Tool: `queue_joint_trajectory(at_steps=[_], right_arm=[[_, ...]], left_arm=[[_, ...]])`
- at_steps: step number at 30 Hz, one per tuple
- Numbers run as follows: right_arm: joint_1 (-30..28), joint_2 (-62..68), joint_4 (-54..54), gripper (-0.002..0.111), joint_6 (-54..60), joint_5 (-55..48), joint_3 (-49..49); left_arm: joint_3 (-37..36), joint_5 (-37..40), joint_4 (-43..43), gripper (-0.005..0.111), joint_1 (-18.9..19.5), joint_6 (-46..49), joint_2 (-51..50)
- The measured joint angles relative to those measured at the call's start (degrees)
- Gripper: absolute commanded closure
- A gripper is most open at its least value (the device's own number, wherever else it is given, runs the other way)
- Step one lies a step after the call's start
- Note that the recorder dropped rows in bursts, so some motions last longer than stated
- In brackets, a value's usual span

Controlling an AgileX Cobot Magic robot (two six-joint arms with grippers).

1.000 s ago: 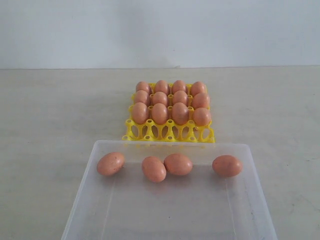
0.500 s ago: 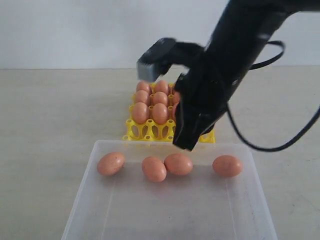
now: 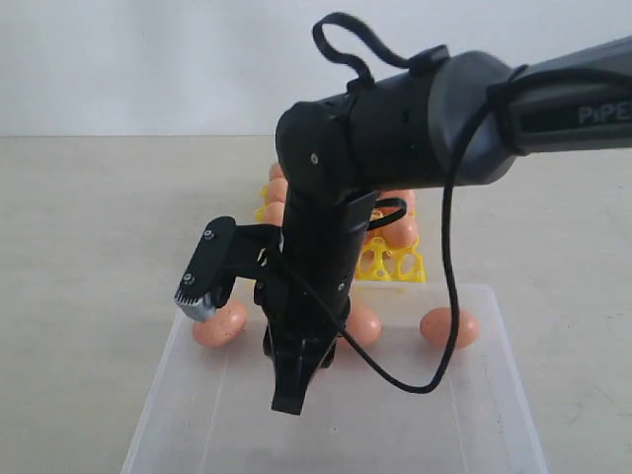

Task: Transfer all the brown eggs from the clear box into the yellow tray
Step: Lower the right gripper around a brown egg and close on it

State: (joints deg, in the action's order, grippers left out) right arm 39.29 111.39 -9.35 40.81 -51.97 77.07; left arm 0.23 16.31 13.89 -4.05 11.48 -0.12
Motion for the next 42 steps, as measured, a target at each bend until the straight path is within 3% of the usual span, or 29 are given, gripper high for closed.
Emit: queue_joint_trajectory(at_steps=[13,30,38,42], right_arm=[[0.0,2.16,0.11,0.056,-13.75,0.37,0.0],[0.03,-0.51,0.11,0.056,-14.92,-0.37,0.0],[0.03,-3.82,2.12,0.056,-37.5,10.36,0.22],[0.03,-1.81,3.94,0.056,-43.11,13.04,0.32]], left_arm=[[0.0,0.0,0.0,0.103,0.0,0.0,0.0],[0.0,0.0,0.0,0.103,0.0,0.0,0.0],[0.0,0.0,0.0,0.103,0.0,0.0,0.0],[0.0,0.0,0.0,0.103,0.0,0.0,0.0]])
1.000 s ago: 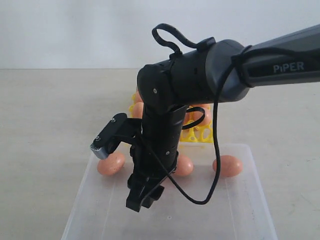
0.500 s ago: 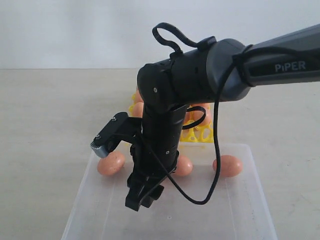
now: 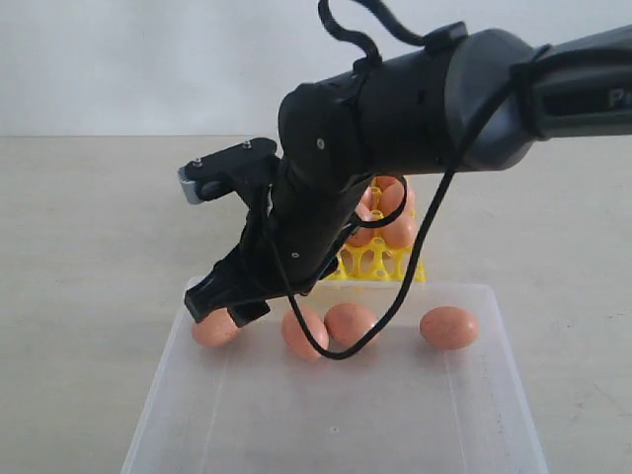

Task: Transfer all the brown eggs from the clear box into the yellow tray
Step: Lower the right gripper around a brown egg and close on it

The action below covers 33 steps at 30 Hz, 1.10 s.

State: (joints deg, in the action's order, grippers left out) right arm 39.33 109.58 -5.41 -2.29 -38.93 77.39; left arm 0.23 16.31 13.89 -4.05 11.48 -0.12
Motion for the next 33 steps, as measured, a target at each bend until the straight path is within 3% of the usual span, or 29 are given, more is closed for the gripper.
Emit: queue_joint_trajectory(at_steps=[22,24,28,29,33], right_arm=[[-0.1,7.97,7.81,0.056,-3.95,0.13,0.0],[-0.1,8.06,7.81,0.065,-3.95,0.24,0.0],[-0.1,8.06,7.95,0.103,-3.95,-0.03,0.0],[-0.1,8.06,7.95,0.108,-3.84,-0.34,0.0],[-0.1,8.06,7.95,0.108,-3.83,-1.78,0.0]], left_arm=[[0.0,0.0,0.0,0.103,0.0,0.0,0.0],[0.0,0.0,0.0,0.103,0.0,0.0,0.0],[0.0,0.0,0.0,0.103,0.0,0.0,0.0],[0.0,0.0,0.0,0.103,0.0,0.0,0.0],[0.0,0.0,0.0,0.103,0.0,0.0,0.0]])
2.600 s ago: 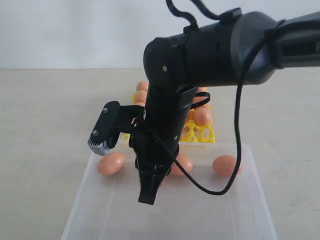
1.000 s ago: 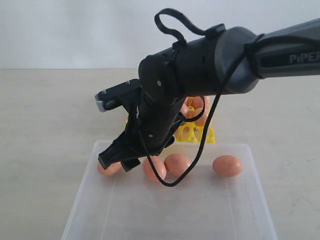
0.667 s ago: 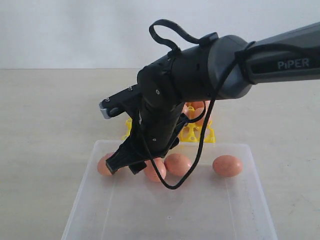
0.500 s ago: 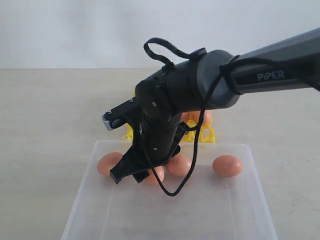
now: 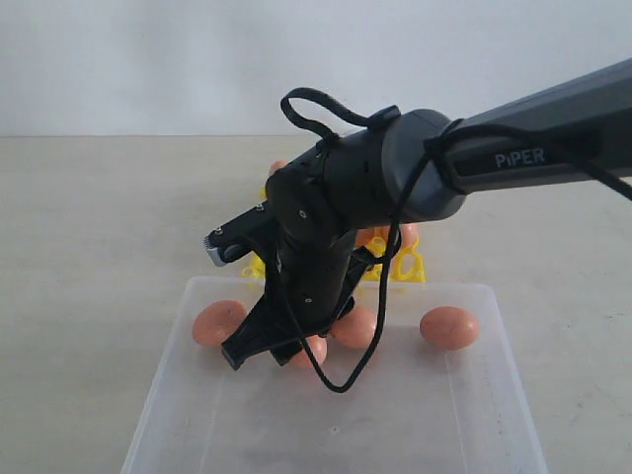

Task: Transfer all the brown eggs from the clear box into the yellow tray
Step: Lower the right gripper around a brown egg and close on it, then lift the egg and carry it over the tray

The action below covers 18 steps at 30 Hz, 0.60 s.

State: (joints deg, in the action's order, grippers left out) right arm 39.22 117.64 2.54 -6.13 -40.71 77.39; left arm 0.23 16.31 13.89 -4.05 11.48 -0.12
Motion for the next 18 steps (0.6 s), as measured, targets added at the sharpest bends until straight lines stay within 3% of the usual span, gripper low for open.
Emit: queue_joint_trajectory(at_steps=[11,15,18], right_arm=[[1.68,-6.29,-1.71,0.108,1.53,-7.37,-0.29],[4.02,-14.46,-1.83,0.108,1.62,-0.73,-1.3],[5.45,-20.83,-1.83,0.108,1.74,12.54,-6.15]], left_arm=[[0.0,0.0,0.0,0.103,0.0,0.0,0.0],[0.0,0.0,0.0,0.103,0.0,0.0,0.0],[0.0,0.0,0.0,0.103,0.0,0.0,0.0]])
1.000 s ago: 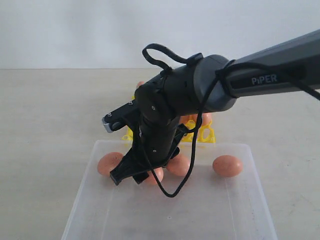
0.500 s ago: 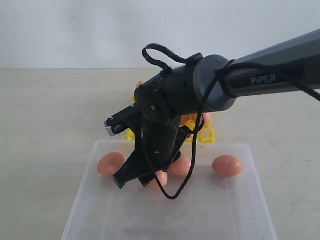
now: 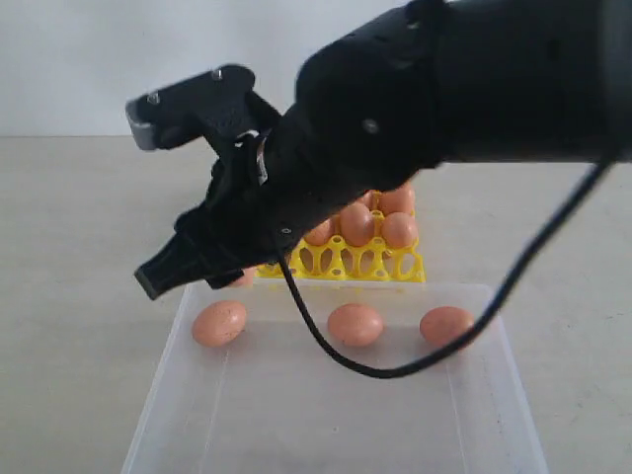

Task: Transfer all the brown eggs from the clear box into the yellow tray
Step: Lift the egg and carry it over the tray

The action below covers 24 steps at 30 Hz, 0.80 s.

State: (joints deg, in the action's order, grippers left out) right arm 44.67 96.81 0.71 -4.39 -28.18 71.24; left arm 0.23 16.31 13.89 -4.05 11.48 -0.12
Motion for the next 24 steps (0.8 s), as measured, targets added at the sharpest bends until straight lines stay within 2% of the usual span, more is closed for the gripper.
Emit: queue_joint_trajectory(at_steps=[6,8,10,15,18,21,24], right_arm=[[0.48,-9.66,0.98,0.108,2.78,36.38,-18.39],[-0.42,-10.2,1.23,0.108,6.89,44.82,-22.79],[-1.8,-10.05,1.23,0.108,13.94,50.6,-24.97],[-6.85,-8.27,0.26,0.108,40.82,58.84,-25.66],[-9.8,-7.91,-8.06,0.108,49.86,67.86,-25.66],[-13.14,-7.91,-19.43,0.108,46.78,79.95,-25.14],[-17.69,-7.91,-27.09,0.108,35.38,82.87,-22.4]], left_arm=[[0.0,0.0,0.0,0.103,0.0,0.0,0.0],[0.0,0.0,0.0,0.103,0.0,0.0,0.0],[0.0,0.0,0.0,0.103,0.0,0.0,0.0],[0.0,0.0,0.0,0.103,0.0,0.0,0.0],[0.0,0.0,0.0,0.103,0.0,0.0,0.0],[0.0,0.0,0.0,0.103,0.0,0.0,0.0],[0.0,0.0,0.0,0.103,0.0,0.0,0.0]])
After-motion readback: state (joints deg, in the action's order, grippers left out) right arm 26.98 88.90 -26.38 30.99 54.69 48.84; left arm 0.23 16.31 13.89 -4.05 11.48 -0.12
